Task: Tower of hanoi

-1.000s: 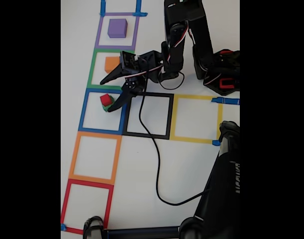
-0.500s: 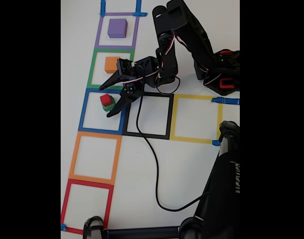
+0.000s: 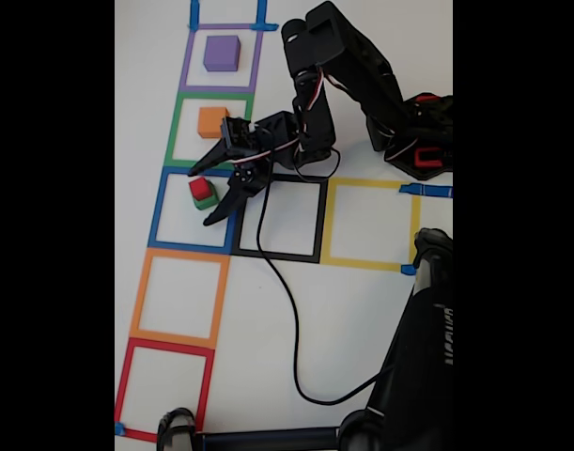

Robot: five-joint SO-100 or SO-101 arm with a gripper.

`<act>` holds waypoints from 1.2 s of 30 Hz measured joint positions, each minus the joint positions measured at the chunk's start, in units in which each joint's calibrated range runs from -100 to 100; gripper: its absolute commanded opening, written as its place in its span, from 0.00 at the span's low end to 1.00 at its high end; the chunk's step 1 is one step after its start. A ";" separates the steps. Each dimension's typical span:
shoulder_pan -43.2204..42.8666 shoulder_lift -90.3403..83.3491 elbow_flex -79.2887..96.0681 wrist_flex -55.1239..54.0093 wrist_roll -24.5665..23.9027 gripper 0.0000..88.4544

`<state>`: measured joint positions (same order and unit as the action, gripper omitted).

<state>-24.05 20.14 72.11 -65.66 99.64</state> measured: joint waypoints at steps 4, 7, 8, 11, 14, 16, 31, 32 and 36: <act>0.23 0.42 0.00 -0.32 0.00 0.24; 0.35 0.42 0.00 -0.48 0.00 0.23; 0.23 0.42 0.00 -0.48 0.00 0.23; 0.23 0.42 0.00 -0.48 0.00 0.21; 0.23 0.84 0.00 -0.48 0.00 0.19; 0.23 0.93 0.00 -0.48 0.00 0.18; -0.23 1.52 0.00 -0.48 0.00 0.12; -0.35 1.52 0.00 -0.48 0.00 0.12; -0.82 1.94 0.00 -0.64 0.00 0.10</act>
<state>-24.87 22.08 72.11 -66.30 99.64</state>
